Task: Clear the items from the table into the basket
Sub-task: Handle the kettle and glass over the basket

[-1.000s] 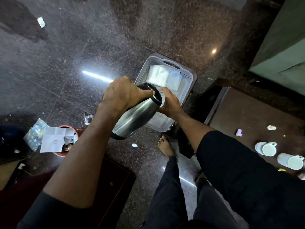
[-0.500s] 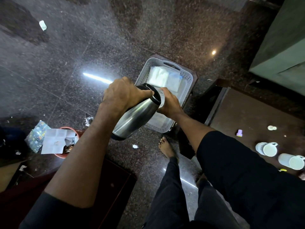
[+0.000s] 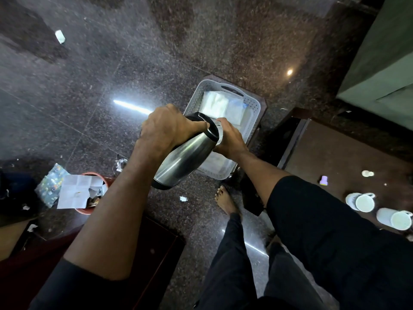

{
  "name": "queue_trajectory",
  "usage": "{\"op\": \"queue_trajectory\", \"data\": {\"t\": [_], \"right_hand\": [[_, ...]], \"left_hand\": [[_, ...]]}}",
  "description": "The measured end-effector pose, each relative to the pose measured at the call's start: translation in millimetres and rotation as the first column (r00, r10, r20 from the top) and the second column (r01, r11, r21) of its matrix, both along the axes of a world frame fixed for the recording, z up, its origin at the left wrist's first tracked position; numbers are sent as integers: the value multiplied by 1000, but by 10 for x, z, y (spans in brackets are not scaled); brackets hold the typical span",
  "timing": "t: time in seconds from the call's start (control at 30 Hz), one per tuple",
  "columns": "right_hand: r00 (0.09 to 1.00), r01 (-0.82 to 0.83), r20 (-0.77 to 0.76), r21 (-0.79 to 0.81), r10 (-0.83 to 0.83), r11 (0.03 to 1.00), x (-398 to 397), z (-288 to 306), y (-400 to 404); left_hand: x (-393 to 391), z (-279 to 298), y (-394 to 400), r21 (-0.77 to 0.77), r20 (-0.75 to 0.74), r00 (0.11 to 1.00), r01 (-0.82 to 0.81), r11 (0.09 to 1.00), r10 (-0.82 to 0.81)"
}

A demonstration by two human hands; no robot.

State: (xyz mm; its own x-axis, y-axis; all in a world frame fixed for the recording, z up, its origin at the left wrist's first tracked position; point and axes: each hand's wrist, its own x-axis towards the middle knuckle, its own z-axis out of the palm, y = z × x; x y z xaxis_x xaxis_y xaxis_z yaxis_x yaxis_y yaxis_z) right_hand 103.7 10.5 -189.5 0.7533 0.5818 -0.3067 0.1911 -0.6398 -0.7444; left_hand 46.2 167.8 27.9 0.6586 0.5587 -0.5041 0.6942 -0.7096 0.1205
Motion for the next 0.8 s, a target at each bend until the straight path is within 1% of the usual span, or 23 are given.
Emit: {"op": "queue_trajectory", "data": {"t": [0.33, 0.53, 0.8], "right_hand": [[1000, 1, 10, 15, -1, 1000, 23, 26, 3], [999, 38, -4, 55, -38, 998, -11, 57, -3], [999, 43, -19, 43, -42, 998, -22, 78, -10]], "left_hand": [[9, 83, -50, -13, 16, 1000, -10, 1000, 10], [-11, 63, -42, -11, 34, 999, 0, 1000, 1], [-29, 80, -32, -2, 39, 999, 7, 1000, -7]]}}
